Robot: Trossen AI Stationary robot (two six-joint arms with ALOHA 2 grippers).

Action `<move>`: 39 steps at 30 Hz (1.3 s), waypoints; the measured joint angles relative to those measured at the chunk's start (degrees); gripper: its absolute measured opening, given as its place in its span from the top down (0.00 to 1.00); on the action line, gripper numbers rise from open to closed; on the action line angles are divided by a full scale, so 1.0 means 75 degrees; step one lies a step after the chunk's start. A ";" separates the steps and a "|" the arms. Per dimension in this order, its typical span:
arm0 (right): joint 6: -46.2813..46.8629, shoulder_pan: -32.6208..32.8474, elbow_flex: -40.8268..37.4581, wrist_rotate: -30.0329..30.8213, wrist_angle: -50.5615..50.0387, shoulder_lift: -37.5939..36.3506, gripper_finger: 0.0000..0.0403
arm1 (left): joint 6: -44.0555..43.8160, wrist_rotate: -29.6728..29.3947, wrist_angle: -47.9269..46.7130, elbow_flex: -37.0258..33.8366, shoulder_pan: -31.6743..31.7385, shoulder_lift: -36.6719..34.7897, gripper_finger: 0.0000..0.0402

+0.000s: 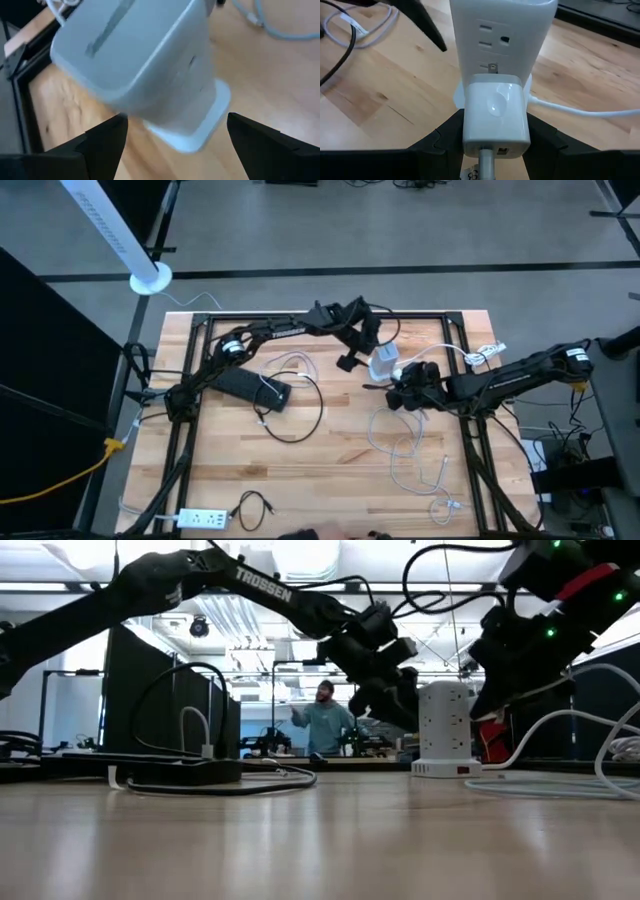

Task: Insert USB
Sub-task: Insert the white charger adapter into the top white outlet extension

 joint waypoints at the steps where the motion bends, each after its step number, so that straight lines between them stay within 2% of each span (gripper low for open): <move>1: -0.0002 0.0000 -0.0001 -0.0019 0.0005 0.0066 0.65 | -0.0099 -0.0084 0.0082 0.0000 -0.0029 0.0000 0.22; 6: -0.0035 0.0038 -0.0001 -0.0172 0.0168 0.0247 0.65 | -0.0592 -0.0229 -0.0014 -0.0003 -0.0074 -0.0012 0.24; 8: -0.0067 0.0052 -0.0001 -0.0177 0.0174 0.0250 0.65 | -0.0555 -0.0243 -0.0258 0.0007 -0.0096 -0.0023 0.29; 11: -0.0111 0.0052 -0.0001 -0.0185 0.0172 0.0247 0.65 | -0.0468 -0.0270 -0.0622 0.0021 -0.0148 -0.0048 0.46; 16: -0.0102 0.0057 -0.0004 -0.0285 0.0138 0.0244 0.65 | -0.0622 0.0168 -0.1029 0.0025 -0.0272 -0.0080 0.79; 20: -0.0102 0.0076 -0.0009 -0.0320 0.0116 0.0244 0.65 | -0.0685 0.0168 -0.1113 0.0020 -0.0372 -0.0111 0.97; 24: -0.0286 0.0073 -0.0010 -0.0315 0.0116 0.0244 0.65 | -0.0681 0.0164 -0.1108 0.0020 -0.0375 -0.0114 0.97; 34: -0.1705 0.0070 -0.0100 -0.0348 0.0230 0.0188 0.65 | -0.0509 0.0205 -0.1440 0.0020 -0.0481 -0.0140 1.00; 39: -0.2877 0.0012 -0.0117 -0.1046 0.0537 -0.0081 0.65 | -0.0451 0.0205 -0.1553 0.0020 -0.0509 -0.0140 1.00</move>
